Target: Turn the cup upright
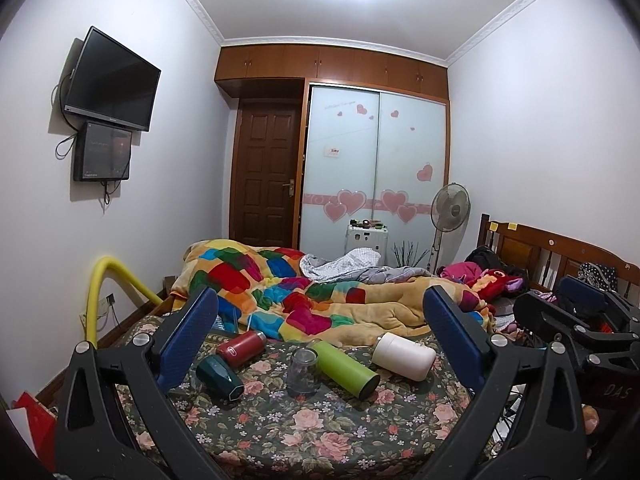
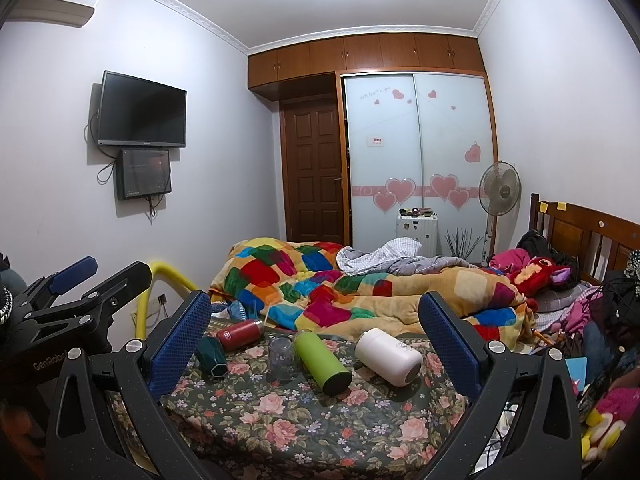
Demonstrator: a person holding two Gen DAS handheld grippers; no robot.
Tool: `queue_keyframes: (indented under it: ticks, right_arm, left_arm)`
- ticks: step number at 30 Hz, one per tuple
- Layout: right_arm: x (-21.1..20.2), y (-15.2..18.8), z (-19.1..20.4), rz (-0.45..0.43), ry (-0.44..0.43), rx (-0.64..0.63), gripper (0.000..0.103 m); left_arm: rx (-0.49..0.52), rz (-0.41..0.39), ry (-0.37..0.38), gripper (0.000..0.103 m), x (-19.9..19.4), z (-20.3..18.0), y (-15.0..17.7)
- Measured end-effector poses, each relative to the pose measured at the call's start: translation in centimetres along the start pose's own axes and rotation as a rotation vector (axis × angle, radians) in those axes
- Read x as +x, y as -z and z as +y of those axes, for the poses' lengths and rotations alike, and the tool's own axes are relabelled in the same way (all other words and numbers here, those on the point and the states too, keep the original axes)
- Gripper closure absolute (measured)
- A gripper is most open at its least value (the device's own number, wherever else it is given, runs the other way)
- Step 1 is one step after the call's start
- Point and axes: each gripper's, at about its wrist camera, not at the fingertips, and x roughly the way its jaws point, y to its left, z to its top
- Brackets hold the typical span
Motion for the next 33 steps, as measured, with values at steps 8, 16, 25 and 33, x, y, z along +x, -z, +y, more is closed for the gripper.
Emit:
queue_keyframes:
  ticks: [8,16,25,33]
  right_arm:
    - [-0.08,-0.19,-0.07,0.001,0.001,0.000,0.000]
    - [0.03,0.11,0.14,0.001,0.001,0.000,0.000]
    - [0.03,0.12,0.13,0.002,0.000,0.000,0.000]
    - [0.50,0.71,0.31,0.016,0.000,0.003,0.000]
  left_arm:
    - [-0.002,0.000,0.002,0.000,0.04,0.08,-0.06]
    - [-0.002,0.000,0.006,0.000,0.02,0.07,-0.04]
    - [-0.001,0.002,0.010,0.000,0.09,-0.09,0.04]
    - [-0.003,0.014,0.010,0.000,0.57,-0.09,0.27]
